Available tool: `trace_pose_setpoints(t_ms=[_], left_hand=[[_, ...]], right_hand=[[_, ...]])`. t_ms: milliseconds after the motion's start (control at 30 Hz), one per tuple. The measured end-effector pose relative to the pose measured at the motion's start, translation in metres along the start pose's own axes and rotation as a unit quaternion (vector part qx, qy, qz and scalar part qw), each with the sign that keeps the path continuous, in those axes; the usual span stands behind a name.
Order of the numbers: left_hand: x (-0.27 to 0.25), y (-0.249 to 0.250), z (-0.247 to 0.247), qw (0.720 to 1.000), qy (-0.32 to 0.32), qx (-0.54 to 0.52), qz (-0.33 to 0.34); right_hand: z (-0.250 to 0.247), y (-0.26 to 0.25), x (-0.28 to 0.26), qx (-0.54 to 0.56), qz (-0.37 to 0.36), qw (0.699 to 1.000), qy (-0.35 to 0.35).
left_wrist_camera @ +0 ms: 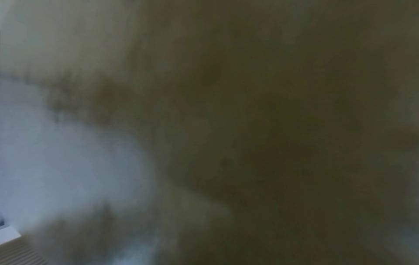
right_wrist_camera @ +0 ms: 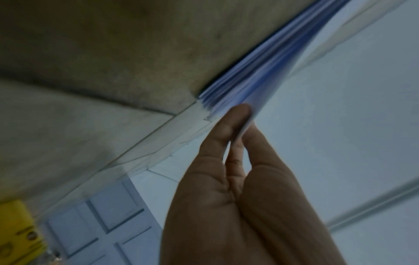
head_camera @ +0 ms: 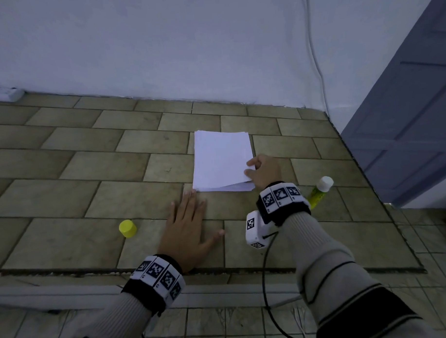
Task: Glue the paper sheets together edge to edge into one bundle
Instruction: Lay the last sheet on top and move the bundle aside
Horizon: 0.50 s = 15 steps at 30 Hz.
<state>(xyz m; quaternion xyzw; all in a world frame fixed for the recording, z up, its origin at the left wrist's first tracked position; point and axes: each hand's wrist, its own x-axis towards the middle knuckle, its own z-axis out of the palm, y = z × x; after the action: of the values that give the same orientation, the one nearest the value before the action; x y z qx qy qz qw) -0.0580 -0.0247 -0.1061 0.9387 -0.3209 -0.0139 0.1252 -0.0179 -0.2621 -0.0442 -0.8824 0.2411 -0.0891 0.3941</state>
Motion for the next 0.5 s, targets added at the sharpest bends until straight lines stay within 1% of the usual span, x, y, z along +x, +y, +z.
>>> trace_pose_setpoints(t_ms=[233, 400, 500], left_hand=[[0.0013, 0.0008, -0.0017, 1.0, -0.018, 0.014, -0.008], [0.0012, 0.0004, -0.0025, 1.0, -0.019, 0.01, -0.01], [0.0009, 0.0002, -0.0024, 1.0, -0.02, 0.009, -0.009]], right_hand=[[0.0051, 0.001, 0.0027, -0.102, -0.013, 0.995, -0.013], [0.0078, -0.002, 0.0052, -0.201, -0.031, 0.978, -0.038], [0.0068, -0.0056, 0.0016, -0.241, -0.036, 0.969, -0.037]])
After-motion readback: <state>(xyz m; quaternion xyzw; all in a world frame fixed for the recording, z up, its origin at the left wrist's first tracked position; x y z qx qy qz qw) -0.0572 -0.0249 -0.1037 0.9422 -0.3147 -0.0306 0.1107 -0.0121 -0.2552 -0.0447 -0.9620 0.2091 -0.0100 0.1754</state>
